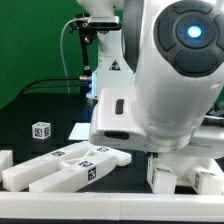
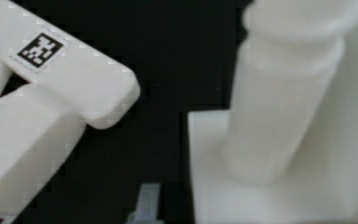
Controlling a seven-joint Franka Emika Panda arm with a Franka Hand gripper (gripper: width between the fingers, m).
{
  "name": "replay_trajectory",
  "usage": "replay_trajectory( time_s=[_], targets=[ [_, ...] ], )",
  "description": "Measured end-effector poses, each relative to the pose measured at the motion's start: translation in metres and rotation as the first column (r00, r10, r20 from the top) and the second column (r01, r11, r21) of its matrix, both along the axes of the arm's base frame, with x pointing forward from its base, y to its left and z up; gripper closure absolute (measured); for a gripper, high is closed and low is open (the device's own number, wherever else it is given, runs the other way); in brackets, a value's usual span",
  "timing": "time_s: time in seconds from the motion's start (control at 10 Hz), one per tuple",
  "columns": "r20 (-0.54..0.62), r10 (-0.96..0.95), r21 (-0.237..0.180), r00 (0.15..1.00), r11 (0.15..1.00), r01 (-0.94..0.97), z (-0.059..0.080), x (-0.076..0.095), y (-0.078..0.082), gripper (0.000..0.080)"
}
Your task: Assemble chair
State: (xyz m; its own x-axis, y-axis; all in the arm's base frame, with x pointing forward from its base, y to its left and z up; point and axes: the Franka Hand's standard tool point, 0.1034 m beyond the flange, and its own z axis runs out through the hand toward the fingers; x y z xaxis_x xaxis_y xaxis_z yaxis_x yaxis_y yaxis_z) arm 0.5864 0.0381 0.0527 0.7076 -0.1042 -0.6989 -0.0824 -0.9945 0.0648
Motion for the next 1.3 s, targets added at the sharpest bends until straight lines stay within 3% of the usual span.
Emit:
replay_trajectory(
  time_s=[0.1,0.2,0.4,0.5,0.6,0.7,0.8,1.0,1.3],
  targets=[
    [-0.002,-0.002,0.0,1.0,1.0,0.002,-0.001,-0.001,-0.001,0.0768],
    [-0.004,-0.003,0.0,1.0,1.0,0.003,-0.002,-0.001,-0.002,0.0684],
    [0.021,0.002,0.001,1.0,1.0,-0.002,0.004,0.005,0.001,0.0398],
    [0.026,0.013,0.012,1.0,1.0,-0.014,0.014,0.01,0.0,0.0398],
    [0.072,0.027,0.026,0.997,0.999,-0.029,0.027,0.022,-0.003,0.0214],
    [0.172,0.059,0.031,0.983,0.997,-0.066,0.037,0.043,-0.009,0.0214],
    [0.303,0.09,0.042,0.949,0.993,-0.107,0.044,0.067,-0.016,0.0161],
    [0.482,0.11,0.045,0.869,0.988,-0.15,0.055,0.055,-0.041,0.0153],
    [0.681,0.114,-0.005,0.723,0.988,-0.152,0.056,0.054,-0.047,0.0151]
  ],
)
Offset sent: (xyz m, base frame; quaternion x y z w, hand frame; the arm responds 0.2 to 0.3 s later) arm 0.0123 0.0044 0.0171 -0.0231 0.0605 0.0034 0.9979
